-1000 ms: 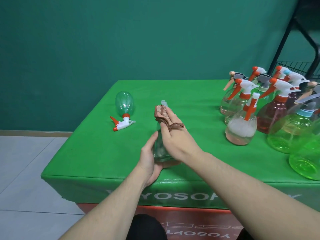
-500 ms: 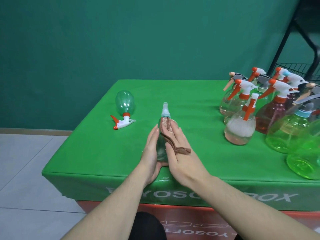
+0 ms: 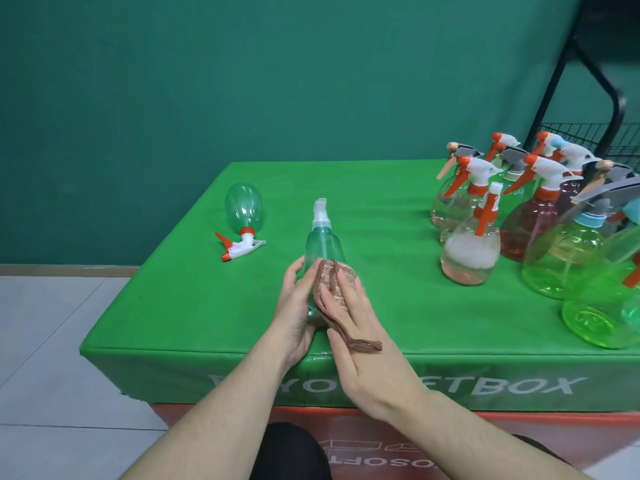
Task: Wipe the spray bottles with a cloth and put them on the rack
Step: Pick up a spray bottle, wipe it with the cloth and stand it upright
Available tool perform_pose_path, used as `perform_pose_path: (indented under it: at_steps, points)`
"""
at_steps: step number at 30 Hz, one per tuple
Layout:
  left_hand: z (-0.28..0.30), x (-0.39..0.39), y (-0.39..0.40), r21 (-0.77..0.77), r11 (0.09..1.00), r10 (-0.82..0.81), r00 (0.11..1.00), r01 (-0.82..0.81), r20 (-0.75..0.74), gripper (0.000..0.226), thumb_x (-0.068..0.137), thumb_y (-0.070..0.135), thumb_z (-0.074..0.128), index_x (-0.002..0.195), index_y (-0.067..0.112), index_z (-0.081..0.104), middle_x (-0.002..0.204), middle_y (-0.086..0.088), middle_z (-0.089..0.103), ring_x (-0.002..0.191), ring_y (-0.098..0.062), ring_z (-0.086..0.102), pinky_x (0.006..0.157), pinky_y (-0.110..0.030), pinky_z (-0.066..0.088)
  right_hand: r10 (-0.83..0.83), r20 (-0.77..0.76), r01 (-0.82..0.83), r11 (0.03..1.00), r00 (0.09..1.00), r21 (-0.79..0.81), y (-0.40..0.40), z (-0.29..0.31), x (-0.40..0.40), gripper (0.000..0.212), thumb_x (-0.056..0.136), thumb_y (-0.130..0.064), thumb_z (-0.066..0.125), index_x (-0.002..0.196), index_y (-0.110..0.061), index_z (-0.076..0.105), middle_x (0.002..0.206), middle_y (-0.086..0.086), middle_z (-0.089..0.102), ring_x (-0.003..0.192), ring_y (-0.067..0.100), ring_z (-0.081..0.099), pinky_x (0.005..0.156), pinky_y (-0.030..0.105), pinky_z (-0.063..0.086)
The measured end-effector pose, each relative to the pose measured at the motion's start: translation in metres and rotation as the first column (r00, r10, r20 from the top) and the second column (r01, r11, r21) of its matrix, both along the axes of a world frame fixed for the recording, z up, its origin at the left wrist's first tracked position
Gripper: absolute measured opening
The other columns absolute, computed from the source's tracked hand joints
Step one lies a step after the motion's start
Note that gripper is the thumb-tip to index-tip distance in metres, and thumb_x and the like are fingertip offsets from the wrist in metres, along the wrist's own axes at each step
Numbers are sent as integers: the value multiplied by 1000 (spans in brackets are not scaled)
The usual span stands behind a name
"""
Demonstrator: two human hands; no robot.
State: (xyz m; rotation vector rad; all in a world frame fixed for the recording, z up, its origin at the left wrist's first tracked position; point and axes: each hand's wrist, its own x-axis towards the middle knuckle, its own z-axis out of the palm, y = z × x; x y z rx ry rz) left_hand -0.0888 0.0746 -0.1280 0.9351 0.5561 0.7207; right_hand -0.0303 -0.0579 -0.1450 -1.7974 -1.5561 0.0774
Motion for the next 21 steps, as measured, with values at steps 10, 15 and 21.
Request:
perform_pose_path:
  at_steps: [10,15,21]
  points:
    - [4,-2,0,-69,996,-53,998,51,-22,58,93,44,58,138,8,62,128,-15,71,119,-30,67,101,-42,51,-21,0,21,999,1000,28,30,18,11,59,100,-39,23,158,-32,28,169,-12,0,155,9,-13,128,40,4]
    - [2,-3,2,-90,989,-115,993,116,24,43,107,36,40,104,20,80,106,-5,79,92,-17,76,75,-29,60,-38,-55,40,998,998,37,52,33,17,61,99,-43,22,157,-30,32,170,-9,8,156,10,-6,128,31,1]
    - [4,-3,3,-111,984,-138,990,136,-8,37,105,40,43,114,20,72,105,-5,79,82,-20,75,70,-36,57,-87,-265,82,996,960,-30,76,59,28,50,108,-31,35,158,-34,28,168,-10,18,154,10,17,126,30,14]
